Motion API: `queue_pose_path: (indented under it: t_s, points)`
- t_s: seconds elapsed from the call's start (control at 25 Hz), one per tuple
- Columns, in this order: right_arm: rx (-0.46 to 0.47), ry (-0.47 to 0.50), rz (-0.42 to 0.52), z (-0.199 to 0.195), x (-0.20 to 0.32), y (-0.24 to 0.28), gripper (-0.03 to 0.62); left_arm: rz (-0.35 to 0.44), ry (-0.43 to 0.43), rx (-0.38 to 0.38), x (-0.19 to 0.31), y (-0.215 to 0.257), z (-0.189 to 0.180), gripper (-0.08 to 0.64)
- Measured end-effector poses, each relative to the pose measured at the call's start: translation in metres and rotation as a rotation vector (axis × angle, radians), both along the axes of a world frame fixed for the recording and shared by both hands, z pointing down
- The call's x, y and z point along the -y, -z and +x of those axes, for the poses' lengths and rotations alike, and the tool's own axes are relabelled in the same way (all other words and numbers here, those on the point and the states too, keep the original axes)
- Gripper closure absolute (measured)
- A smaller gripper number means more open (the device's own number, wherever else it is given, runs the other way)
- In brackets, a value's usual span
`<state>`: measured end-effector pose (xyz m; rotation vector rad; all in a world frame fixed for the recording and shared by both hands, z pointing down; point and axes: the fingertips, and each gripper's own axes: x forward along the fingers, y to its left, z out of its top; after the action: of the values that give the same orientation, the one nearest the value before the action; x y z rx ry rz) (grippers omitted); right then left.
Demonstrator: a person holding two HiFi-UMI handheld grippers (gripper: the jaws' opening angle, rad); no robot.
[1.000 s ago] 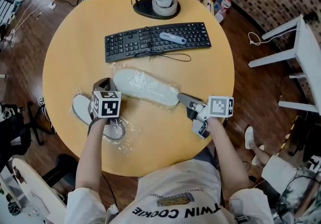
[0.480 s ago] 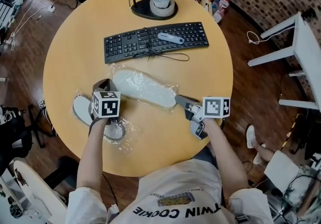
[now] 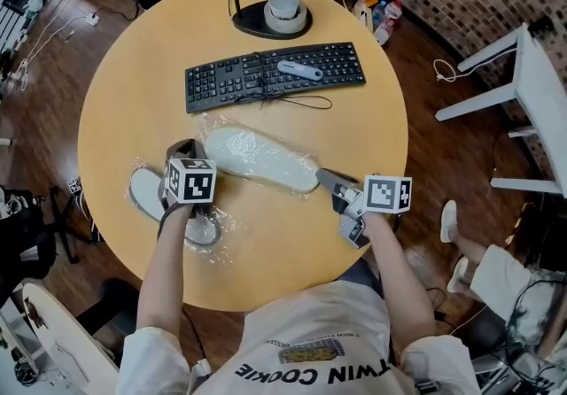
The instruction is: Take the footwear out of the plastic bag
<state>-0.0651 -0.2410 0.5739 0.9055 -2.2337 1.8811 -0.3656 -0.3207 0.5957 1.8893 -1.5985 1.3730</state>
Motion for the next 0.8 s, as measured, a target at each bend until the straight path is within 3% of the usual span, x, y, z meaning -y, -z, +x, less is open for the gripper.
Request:
queue_pose_path:
  t_s: [0.8]
  points:
    - [-0.082, -0.086, 0.025, 0.055, -0.040, 0.006, 0.566, 0.006, -0.002, 0.005, 0.001, 0.003, 0.000, 0.561]
